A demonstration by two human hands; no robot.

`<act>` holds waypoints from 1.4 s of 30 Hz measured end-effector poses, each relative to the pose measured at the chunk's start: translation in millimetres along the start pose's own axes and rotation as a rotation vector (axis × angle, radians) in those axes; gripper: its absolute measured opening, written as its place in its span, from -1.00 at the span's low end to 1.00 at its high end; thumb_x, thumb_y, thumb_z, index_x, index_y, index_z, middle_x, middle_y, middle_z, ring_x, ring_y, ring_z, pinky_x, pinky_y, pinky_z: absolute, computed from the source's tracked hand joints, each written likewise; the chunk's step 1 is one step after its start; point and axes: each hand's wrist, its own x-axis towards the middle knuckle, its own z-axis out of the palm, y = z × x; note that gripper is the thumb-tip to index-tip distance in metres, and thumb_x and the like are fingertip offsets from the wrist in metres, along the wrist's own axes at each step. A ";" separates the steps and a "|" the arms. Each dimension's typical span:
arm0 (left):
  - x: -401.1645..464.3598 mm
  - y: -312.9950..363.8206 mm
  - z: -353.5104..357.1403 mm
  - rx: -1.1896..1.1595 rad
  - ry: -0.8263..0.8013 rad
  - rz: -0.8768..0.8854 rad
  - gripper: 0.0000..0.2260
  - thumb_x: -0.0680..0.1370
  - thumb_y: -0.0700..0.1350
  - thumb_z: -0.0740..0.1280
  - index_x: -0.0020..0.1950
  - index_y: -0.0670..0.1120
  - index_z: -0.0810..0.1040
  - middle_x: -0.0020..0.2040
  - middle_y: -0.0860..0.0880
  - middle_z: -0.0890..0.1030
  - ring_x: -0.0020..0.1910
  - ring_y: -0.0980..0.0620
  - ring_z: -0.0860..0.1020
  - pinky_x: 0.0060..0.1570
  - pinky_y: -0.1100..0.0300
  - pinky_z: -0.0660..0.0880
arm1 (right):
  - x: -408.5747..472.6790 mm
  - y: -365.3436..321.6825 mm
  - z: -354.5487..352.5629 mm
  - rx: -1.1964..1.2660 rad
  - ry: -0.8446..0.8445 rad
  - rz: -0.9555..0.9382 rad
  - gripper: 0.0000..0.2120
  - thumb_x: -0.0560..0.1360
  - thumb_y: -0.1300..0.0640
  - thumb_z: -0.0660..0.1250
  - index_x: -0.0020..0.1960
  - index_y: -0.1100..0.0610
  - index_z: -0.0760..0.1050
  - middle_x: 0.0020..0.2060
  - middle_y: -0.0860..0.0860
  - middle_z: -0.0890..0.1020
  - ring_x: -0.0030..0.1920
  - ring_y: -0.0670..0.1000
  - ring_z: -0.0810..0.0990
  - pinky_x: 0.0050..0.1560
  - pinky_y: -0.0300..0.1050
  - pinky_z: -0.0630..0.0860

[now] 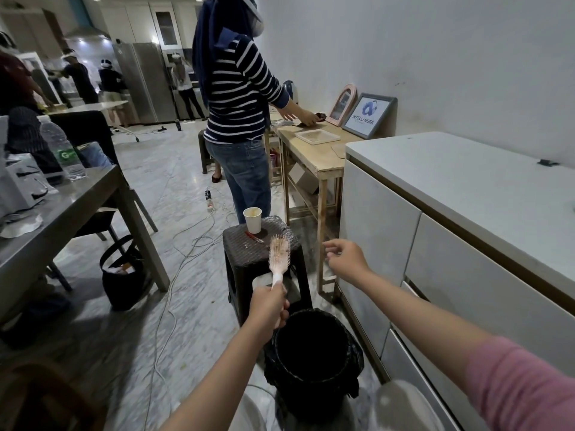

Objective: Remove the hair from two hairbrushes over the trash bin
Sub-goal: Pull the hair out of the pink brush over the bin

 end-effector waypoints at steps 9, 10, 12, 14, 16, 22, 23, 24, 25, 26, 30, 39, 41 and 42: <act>-13.3 -9.3 15.0 0.104 -0.057 0.131 -0.74 0.64 -0.06 0.14 -0.10 -0.19 0.49 -0.41 -0.06 0.43 -0.63 0.07 0.31 -0.57 0.30 0.22 | 0.5 -28.8 16.5 0.218 -0.012 0.132 -0.52 0.45 -0.01 0.43 0.25 0.21 0.43 0.11 0.13 0.59 -0.07 0.02 0.64 -0.23 -0.13 0.58; -14.7 -11.8 15.5 0.135 -0.071 0.162 -0.74 0.64 -0.05 0.15 -0.07 -0.19 0.50 -0.41 -0.06 0.43 -0.65 0.08 0.32 -0.58 0.30 0.22 | 3.3 -31.1 15.3 0.243 0.013 0.143 -0.46 0.43 -0.03 0.45 0.29 0.20 0.41 0.17 0.12 0.56 0.03 0.06 0.62 -0.19 -0.11 0.58; -18.2 -16.1 16.1 0.198 -0.104 0.221 -0.75 0.63 -0.05 0.15 -0.05 -0.20 0.49 -0.42 -0.06 0.44 -0.66 0.10 0.32 -0.60 0.30 0.24 | 8.0 -35.0 11.6 0.241 0.035 0.117 -0.38 0.40 -0.03 0.48 0.36 0.18 0.38 0.25 0.07 0.51 0.18 0.08 0.56 -0.07 -0.10 0.55; -20.6 -19.2 16.6 0.228 -0.115 0.270 -0.75 0.63 -0.04 0.16 -0.06 -0.20 0.48 -0.43 -0.06 0.44 -0.66 0.09 0.33 -0.61 0.29 0.25 | 11.4 -39.0 9.0 0.230 0.031 0.081 -0.47 0.40 0.03 0.49 0.31 0.17 0.47 0.19 0.05 0.56 0.14 0.06 0.57 -0.02 -0.11 0.54; -22.1 -20.7 16.0 0.243 -0.102 0.310 -0.75 0.62 -0.04 0.17 -0.07 -0.20 0.49 -0.43 -0.06 0.45 -0.65 0.09 0.34 -0.62 0.28 0.26 | 15.0 -41.8 7.4 0.215 0.033 0.065 -0.66 0.39 0.07 0.50 0.12 0.14 0.61 0.07 0.09 0.66 0.03 0.04 0.63 0.06 -0.03 0.60; -22.5 -23.7 9.8 0.230 -0.108 0.324 -0.75 0.62 -0.07 0.18 0.01 -0.24 0.52 -0.42 -0.05 0.44 -0.64 0.10 0.34 -0.62 0.29 0.26 | 14.1 -44.9 2.6 0.087 0.110 -0.033 -0.88 0.39 0.10 0.50 -0.16 0.16 0.69 -0.30 -0.05 0.62 -0.04 0.00 0.61 0.13 0.01 0.57; -22.4 -23.8 8.9 0.216 -0.118 0.316 -0.75 0.62 -0.08 0.18 0.03 -0.24 0.52 -0.43 -0.05 0.44 -0.64 0.09 0.33 -0.62 0.29 0.25 | 13.4 -45.2 2.6 0.078 0.127 -0.051 -0.88 0.39 0.11 0.50 -0.19 0.17 0.68 -0.32 -0.06 0.62 -0.07 -0.03 0.60 0.12 -0.02 0.56; -22.1 -23.7 8.1 0.204 -0.127 0.305 -0.76 0.62 -0.08 0.17 0.05 -0.23 0.53 -0.43 -0.04 0.43 -0.64 0.09 0.32 -0.62 0.29 0.25 | 12.7 -45.6 2.8 0.070 0.140 -0.065 -0.87 0.39 0.11 0.50 -0.21 0.18 0.67 -0.33 -0.06 0.61 -0.11 -0.07 0.58 0.10 -0.03 0.55; -21.8 -23.6 7.3 0.195 -0.134 0.294 -0.75 0.62 -0.08 0.17 0.06 -0.23 0.53 -0.44 -0.04 0.42 -0.63 0.09 0.32 -0.61 0.29 0.24 | 13.1 -45.1 3.0 0.062 0.152 -0.074 -0.86 0.39 0.12 0.50 -0.23 0.20 0.66 -0.35 -0.06 0.60 -0.17 -0.10 0.56 0.08 -0.04 0.55; -21.3 -23.7 6.3 0.189 -0.142 0.285 -0.75 0.62 -0.08 0.17 0.06 -0.23 0.53 -0.44 -0.03 0.41 -0.63 0.09 0.31 -0.61 0.29 0.24 | 14.0 -44.8 3.3 0.051 0.162 -0.084 -0.84 0.40 0.12 0.49 -0.23 0.22 0.64 -0.36 -0.06 0.60 -0.21 -0.13 0.55 0.07 -0.04 0.55; -20.7 -23.6 1.5 0.154 -0.166 0.267 -0.73 0.64 -0.08 0.16 0.06 -0.25 0.52 -0.45 -0.02 0.40 -0.63 0.10 0.30 -0.62 0.29 0.22 | 16.1 -44.1 3.5 -0.012 0.192 -0.131 -0.78 0.43 0.12 0.46 -0.32 0.20 0.55 -0.33 0.04 0.61 -0.22 -0.03 0.58 0.03 -0.02 0.55; -20.4 -20.1 -2.5 0.026 -0.180 0.181 -0.75 0.64 -0.05 0.17 -0.07 -0.19 0.51 -0.46 -0.03 0.39 -0.66 0.10 0.27 -0.65 0.31 0.17 | 20.6 -36.3 8.3 0.114 0.228 -0.060 -0.85 0.49 0.17 0.39 -0.17 0.26 0.55 -0.24 0.12 0.65 -0.26 0.03 0.67 -0.13 0.01 0.65; -20.2 -19.1 -2.5 0.022 -0.179 0.164 -0.75 0.64 -0.05 0.18 -0.07 -0.20 0.52 -0.46 -0.03 0.39 -0.66 0.10 0.27 -0.64 0.30 0.17 | 18.9 -35.6 8.9 0.133 0.251 -0.030 -0.86 0.51 0.20 0.36 -0.11 0.29 0.54 -0.24 0.14 0.66 -0.33 -0.02 0.66 -0.24 -0.10 0.65; -20.3 -18.5 -2.3 0.018 -0.178 0.155 -0.75 0.64 -0.05 0.18 -0.06 -0.20 0.52 -0.46 -0.03 0.39 -0.66 0.10 0.27 -0.63 0.29 0.16 | 19.1 -34.2 9.4 0.149 0.267 -0.016 -0.87 0.52 0.20 0.35 -0.10 0.29 0.53 -0.24 0.13 0.66 -0.34 -0.03 0.66 -0.28 -0.14 0.63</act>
